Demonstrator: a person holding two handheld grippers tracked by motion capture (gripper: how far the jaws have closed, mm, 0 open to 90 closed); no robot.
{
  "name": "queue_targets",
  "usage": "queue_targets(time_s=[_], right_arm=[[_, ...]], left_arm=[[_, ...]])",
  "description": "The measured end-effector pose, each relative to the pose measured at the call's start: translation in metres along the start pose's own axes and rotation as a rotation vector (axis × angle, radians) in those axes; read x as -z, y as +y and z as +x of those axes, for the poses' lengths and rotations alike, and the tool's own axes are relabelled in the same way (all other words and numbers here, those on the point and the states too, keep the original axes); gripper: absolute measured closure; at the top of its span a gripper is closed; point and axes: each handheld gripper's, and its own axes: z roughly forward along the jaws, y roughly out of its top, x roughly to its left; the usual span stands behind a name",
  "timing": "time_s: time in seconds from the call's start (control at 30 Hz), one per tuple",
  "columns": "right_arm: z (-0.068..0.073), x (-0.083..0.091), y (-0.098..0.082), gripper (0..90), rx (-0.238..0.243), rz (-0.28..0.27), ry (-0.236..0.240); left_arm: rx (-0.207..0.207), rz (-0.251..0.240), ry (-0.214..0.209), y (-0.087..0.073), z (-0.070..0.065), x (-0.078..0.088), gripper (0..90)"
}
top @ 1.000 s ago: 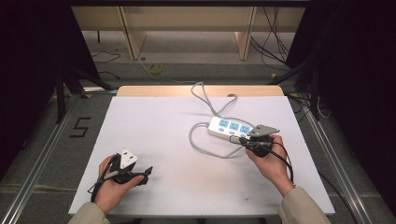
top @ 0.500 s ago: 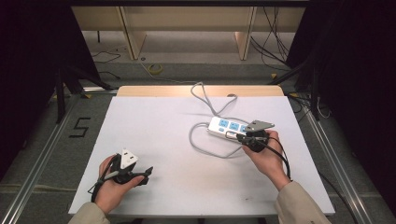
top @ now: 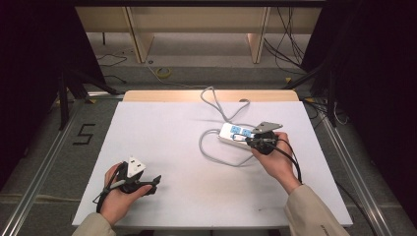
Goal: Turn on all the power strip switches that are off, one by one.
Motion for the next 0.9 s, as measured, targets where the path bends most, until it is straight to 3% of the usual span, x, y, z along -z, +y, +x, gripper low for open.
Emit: queue_targets(time_s=[0.9], right_arm=[[-0.004,-0.013,0.022,90.0,0.006,0.044,0.011]], left_arm=[[-0.012,-0.004,0.003,0.001,-0.001,0.000,18.2]])
